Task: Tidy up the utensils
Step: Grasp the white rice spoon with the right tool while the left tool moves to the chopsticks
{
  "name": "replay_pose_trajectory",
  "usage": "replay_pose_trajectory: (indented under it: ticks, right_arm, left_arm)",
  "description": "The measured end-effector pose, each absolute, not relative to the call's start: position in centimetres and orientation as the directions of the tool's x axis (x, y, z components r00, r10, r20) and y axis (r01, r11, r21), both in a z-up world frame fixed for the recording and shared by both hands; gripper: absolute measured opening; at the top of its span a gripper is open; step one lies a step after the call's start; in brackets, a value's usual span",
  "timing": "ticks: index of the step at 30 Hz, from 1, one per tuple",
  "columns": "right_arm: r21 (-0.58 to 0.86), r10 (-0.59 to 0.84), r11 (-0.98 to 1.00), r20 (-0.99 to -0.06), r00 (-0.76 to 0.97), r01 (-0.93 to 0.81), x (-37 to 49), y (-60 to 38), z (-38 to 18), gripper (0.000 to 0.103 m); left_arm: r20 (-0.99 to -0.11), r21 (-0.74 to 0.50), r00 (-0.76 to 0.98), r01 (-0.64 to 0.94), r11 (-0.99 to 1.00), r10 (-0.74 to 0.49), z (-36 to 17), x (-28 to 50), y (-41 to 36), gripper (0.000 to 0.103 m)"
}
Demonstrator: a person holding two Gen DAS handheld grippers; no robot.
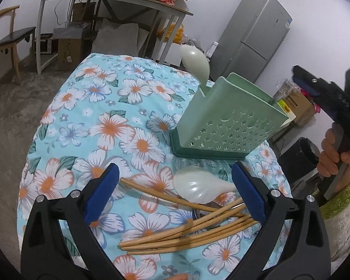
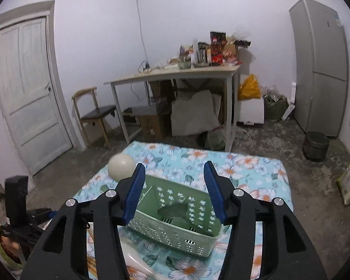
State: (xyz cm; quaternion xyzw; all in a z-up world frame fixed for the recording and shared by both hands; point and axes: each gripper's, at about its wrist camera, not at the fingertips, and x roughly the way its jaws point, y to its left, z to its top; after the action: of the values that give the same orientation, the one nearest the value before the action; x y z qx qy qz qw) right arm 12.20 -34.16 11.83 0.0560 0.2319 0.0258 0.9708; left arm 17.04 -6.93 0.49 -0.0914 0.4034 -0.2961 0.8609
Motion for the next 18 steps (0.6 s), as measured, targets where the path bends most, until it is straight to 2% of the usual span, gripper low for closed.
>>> replay_pose_trajectory:
  ticks: [10,18]
  right_arm:
    - [0.176,0.052,0.984,-0.380,0.923,0.017,7.3,-35.4,13.3,0.057]
    - [0.236,0.055,0.971,-0.413,0.909,0.048,4.2,-35.4,10.4,0.061]
  left_arm:
    - [-0.630,-0.421,0.462,0.473,0.774,-0.625,0.3,16.9,-7.1,0.095]
    - [-0.644,-0.408,0.468,0.460,0.789,-0.605,0.1,16.8,-7.6,0.095]
